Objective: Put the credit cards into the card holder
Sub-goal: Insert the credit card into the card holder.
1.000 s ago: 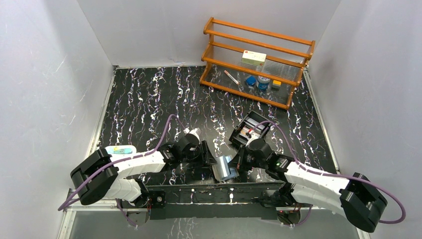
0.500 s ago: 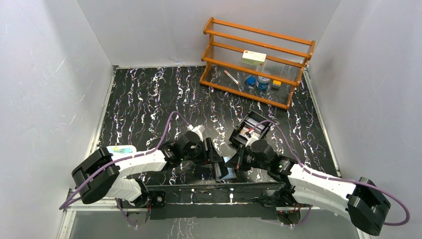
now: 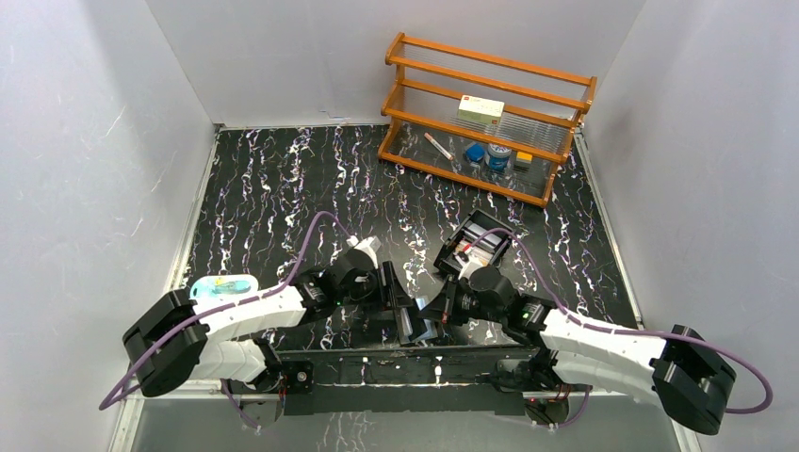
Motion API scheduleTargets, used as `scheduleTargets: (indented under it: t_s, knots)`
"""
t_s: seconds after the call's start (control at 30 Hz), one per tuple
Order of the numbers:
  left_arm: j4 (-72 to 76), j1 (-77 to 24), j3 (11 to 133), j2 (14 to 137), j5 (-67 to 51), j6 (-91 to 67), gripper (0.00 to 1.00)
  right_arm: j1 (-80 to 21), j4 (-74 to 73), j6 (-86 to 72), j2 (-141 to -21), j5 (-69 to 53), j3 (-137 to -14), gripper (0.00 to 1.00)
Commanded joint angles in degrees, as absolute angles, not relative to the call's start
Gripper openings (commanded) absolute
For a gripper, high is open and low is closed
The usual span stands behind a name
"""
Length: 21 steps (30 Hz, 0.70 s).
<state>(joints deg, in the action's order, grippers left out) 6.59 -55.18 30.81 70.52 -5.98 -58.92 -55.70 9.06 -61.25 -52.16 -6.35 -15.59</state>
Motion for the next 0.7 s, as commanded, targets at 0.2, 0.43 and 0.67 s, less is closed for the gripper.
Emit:
scheduleTargets:
  t_s: [0.2, 0.43, 0.67]
  knots:
    - [-1.54, -54.78, 33.60, 67.14, -2.34, -57.68, 0.54, -57.53, 11.40, -61.55, -50.54, -4.17, -18.67, 0.00]
    - [-4.57, -54.82, 33.13, 64.70, -0.22, -57.96, 0.45, -58.68, 12.85, -61.52, -52.15, -4.00, -18.83, 0.00]
    - [-6.99, -54.82, 34.41, 65.47, 0.50, -57.40, 0.45, -59.97, 13.97, -60.82, -53.20, -3.94, -19.16, 0.00]
